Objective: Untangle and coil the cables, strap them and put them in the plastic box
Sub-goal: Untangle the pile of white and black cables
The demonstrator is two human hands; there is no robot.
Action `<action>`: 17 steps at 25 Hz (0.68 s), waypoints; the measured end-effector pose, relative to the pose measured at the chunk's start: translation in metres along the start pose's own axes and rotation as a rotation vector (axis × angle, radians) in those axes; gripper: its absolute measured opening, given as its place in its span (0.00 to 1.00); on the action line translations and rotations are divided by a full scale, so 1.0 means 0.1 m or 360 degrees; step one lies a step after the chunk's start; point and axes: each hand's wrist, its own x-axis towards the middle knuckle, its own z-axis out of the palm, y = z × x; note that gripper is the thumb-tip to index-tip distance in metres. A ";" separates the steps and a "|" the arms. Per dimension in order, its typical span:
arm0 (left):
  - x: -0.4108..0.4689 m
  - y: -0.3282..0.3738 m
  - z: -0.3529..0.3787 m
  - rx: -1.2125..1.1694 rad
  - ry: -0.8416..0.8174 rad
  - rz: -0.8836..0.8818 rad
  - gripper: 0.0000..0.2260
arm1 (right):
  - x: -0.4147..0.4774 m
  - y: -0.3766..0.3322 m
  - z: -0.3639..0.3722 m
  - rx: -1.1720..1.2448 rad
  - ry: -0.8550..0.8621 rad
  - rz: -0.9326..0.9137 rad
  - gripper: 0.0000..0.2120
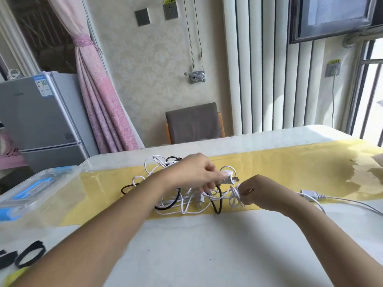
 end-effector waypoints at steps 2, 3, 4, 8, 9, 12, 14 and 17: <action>0.11 0.02 0.22 0.0127 0.0025 -0.0010 0.16 | 0.01 0.00 0.05 0.0236 0.0081 -0.0010 0.21; 0.17 0.01 0.28 0.0200 0.0018 -0.0008 0.15 | 0.00 0.00 0.06 0.0273 0.0118 -0.0036 0.17; 0.20 0.01 0.31 0.0243 -0.0004 -0.0008 0.13 | 0.01 0.00 0.08 0.0258 0.0142 -0.0071 0.11; 0.35 -0.01 0.39 0.0453 -0.0067 -0.0070 0.11 | 0.00 -0.04 0.13 0.0178 0.0259 -0.0207 0.05; 0.38 -0.01 0.40 0.0490 0.0028 -0.0058 0.12 | -0.01 -0.06 0.13 0.0142 0.0330 -0.0239 0.05; 0.44 -0.06 0.31 0.0436 0.0305 -0.0042 0.08 | -0.01 -0.11 0.07 0.0034 0.0598 -0.0247 0.08; 0.47 -0.17 0.12 0.0435 0.0417 -0.0068 0.06 | -0.02 -0.10 -0.05 0.0049 0.0844 -0.0215 0.07; 0.50 -0.47 -0.22 0.0475 0.0731 -0.0203 0.11 | -0.12 -0.06 -0.27 0.0188 0.1209 -0.0260 0.05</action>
